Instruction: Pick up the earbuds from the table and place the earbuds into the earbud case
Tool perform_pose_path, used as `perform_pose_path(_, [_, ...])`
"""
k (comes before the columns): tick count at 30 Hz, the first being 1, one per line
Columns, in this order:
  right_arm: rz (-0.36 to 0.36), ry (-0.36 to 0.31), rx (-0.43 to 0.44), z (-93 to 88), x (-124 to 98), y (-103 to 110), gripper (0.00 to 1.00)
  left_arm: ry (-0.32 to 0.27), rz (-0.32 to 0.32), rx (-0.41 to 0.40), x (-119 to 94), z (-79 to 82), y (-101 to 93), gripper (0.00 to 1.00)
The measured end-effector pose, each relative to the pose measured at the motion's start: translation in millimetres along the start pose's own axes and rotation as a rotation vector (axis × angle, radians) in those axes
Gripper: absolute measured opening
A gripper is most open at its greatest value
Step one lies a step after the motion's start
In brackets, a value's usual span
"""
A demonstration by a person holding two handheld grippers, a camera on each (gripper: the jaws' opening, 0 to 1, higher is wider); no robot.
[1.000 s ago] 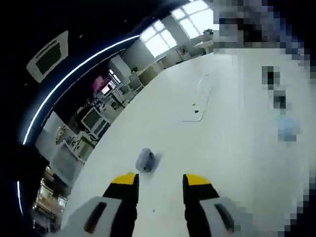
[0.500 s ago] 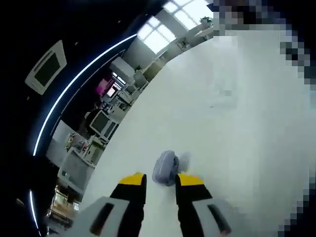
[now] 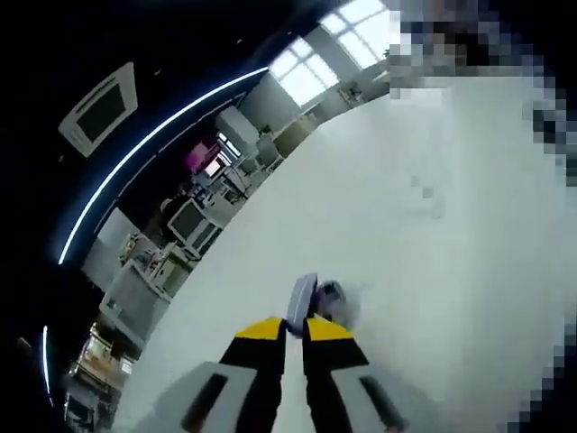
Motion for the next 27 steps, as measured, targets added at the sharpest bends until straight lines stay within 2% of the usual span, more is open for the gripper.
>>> perform_pose_path(1, [-0.001, 0.000, -0.001, 0.3, 0.0, 0.2, 0.52, 0.044, -0.067, 0.022, -5.7, -2.5, -5.1, 0.05])
perform_pose_path(2, [0.001, 0.000, -0.004, 0.5, 0.0, 0.9, 0.52, 0.040, -0.027, 0.028, -4.2, -1.0, -7.6, 0.04])
perform_pose_path(3, [0.001, 0.001, -0.005, 0.6, 0.0, 1.4, 0.52, 0.050, -0.027, 0.062, -3.6, -1.5, -8.8, 0.04])
perform_pose_path(4, [0.006, 0.002, -0.009, 1.4, -0.1, 2.6, 0.52, 0.041, -0.040, 0.049, -4.8, -2.5, -12.8, 0.04])
perform_pose_path(6, [0.008, 0.002, -0.019, 2.6, -1.2, 5.4, 0.52, 0.060, -0.051, 0.030, -7.7, -3.7, -15.2, 0.04])
perform_pose_path(7, [0.008, 0.003, -0.022, 3.0, -1.8, 6.0, 0.52, 0.044, -0.076, -0.019, -11.6, -3.1, -18.0, 0.04])
perform_pose_path(8, [0.008, 0.001, -0.026, 3.7, -2.6, 6.4, 0.52, 0.044, -0.084, -0.029, -13.5, -2.6, -18.7, 0.04])
perform_pose_path(12, [0.007, -0.005, -0.027, 5.4, -3.0, 6.6, 0.52, 0.054, -0.106, -0.014, -36.1, 0.3, -24.9, 0.04])
perform_pose_path(14, [0.003, -0.002, -0.026, 4.7, -1.6, 6.7, 0.52, 0.061, -0.132, -0.020, -52.1, 2.8, -29.7, 0.04])
perform_pose_path(16, [0.007, 0.001, -0.024, 3.8, 0.3, 8.5, 0.52, 0.052, -0.180, -0.058, -71.3, 6.4, -37.6, 0.04])
perform_pose_path(21, [0.031, -0.001, -0.018, 4.4, 6.8, 16.3, 0.52, 0.046, -0.276, -0.092, -125.5, 15.2, -61.3, 0.04])
perform_pose_path(23, [0.052, 0.002, -0.021, 4.8, 9.1, 21.3, 0.52, 0.046, -0.342, -0.078, -149.1, 20.3, -76.5, 0.04])
perform_pose_path(27, [0.108, 0.002, -0.008, 4.6, 15.2, 33.3, 0.52, 0.024, -0.450, 0.058, -210.0, 32.4, -118.1, 0.04])
Point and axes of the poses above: the point that each gripper's makers call its tool centre point, and the gripper's own axes: x roughly forward along the fingers, y roughly to its left, z roughly out of its top, the point moved 9 cm from there along -x, roughly backward along the fingers, and after that the axes turned 9 degrees about y, right-handed, at the moved point
